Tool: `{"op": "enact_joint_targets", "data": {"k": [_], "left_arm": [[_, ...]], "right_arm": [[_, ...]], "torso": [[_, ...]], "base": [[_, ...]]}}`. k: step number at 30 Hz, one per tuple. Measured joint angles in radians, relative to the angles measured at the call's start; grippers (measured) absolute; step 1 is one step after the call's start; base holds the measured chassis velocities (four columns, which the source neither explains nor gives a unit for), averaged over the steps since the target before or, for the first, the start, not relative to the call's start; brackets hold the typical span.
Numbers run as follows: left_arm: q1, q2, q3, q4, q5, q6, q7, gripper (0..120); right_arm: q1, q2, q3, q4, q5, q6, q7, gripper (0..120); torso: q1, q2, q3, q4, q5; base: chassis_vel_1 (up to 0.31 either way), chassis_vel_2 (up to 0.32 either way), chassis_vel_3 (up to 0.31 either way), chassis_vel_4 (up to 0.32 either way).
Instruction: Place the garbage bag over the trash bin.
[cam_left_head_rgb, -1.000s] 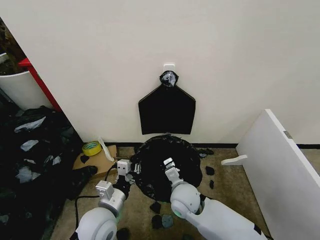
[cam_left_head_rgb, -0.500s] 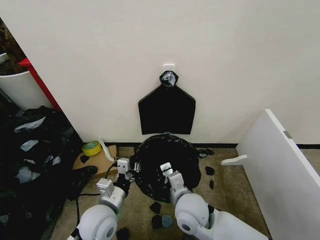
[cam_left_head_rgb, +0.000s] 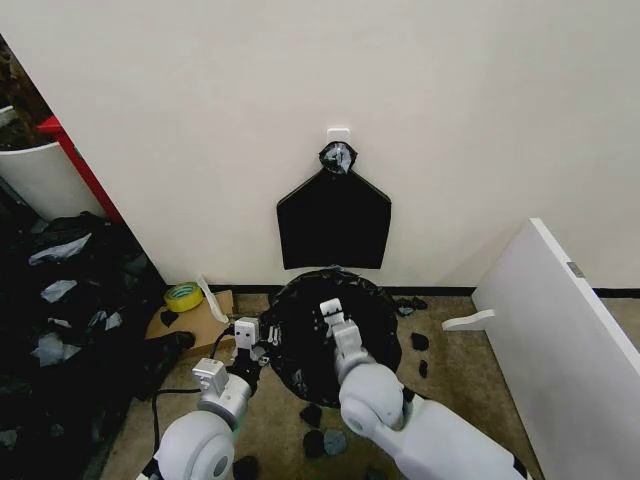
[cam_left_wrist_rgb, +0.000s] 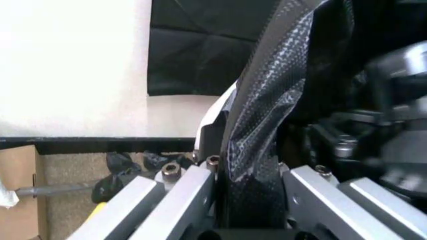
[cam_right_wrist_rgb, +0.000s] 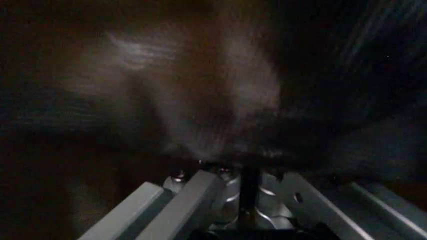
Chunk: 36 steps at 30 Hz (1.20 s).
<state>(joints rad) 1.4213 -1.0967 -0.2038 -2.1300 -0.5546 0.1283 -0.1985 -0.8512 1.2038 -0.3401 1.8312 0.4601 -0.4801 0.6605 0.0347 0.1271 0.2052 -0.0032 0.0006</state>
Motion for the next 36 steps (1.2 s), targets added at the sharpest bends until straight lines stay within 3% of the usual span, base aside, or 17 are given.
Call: {"op": "enact_joint_targets", "data": {"k": [10,17,18,25,29,30,33,36], "left_arm": [[0.012,-0.007,-0.002,-0.019,-0.001,0.002,0.000,0],[-0.006,-0.010,-0.008,-0.001,-0.024,0.005,-0.003,0],[-0.011,-0.011,-0.009,0.002,-0.029,0.006,-0.004,0],[-0.057,-0.023,-0.033,0.038,-0.121,0.050,-0.022,0],[-0.107,-0.057,-0.058,0.077,-0.309,0.138,-0.094,0],[-0.107,-0.057,-0.058,0.077,-0.309,0.138,-0.094,0],[-0.136,-0.093,-0.091,0.111,-0.441,0.212,-0.150,0],[-0.161,-0.128,-0.151,0.141,-0.546,0.280,-0.198,0]], "right_arm": [[0.032,0.040,0.029,-0.113,-0.033,-0.056,0.047,0],[-0.027,-0.020,-0.002,0.023,-0.029,0.034,-0.029,0],[-0.039,-0.031,-0.008,0.049,-0.029,0.048,-0.041,4],[-0.155,-0.117,-0.021,0.203,-0.097,0.260,-0.201,27],[-0.234,-0.161,0.045,0.229,-0.160,0.559,-0.444,46],[-0.234,-0.161,0.045,0.229,-0.160,0.559,-0.444,46],[-0.280,-0.173,0.117,0.217,-0.190,0.747,-0.619,59],[-0.320,-0.182,0.168,0.229,-0.218,0.816,-0.635,71]], "torso": [[0.000,0.000,0.000,0.0000,0.0000],[0.000,0.000,0.000,0.0001,0.0003],[0.000,0.000,0.000,0.0000,-0.0001],[0.000,0.000,0.000,-0.0001,0.0002],[0.000,0.000,0.000,-0.0001,0.0002],[0.000,0.000,0.000,-0.0001,0.0002],[0.000,0.000,0.000,-0.0003,0.0002],[0.000,0.000,0.000,0.0000,0.0002]], "base": [[0.000,0.000,0.000,0.000],[0.000,0.000,0.000,0.000],[0.000,0.000,0.000,0.000],[0.000,0.000,0.000,0.000],[0.000,0.000,0.000,0.000],[0.000,0.000,0.000,0.000],[0.000,0.000,0.000,0.000],[0.000,0.000,0.000,0.000]]}}
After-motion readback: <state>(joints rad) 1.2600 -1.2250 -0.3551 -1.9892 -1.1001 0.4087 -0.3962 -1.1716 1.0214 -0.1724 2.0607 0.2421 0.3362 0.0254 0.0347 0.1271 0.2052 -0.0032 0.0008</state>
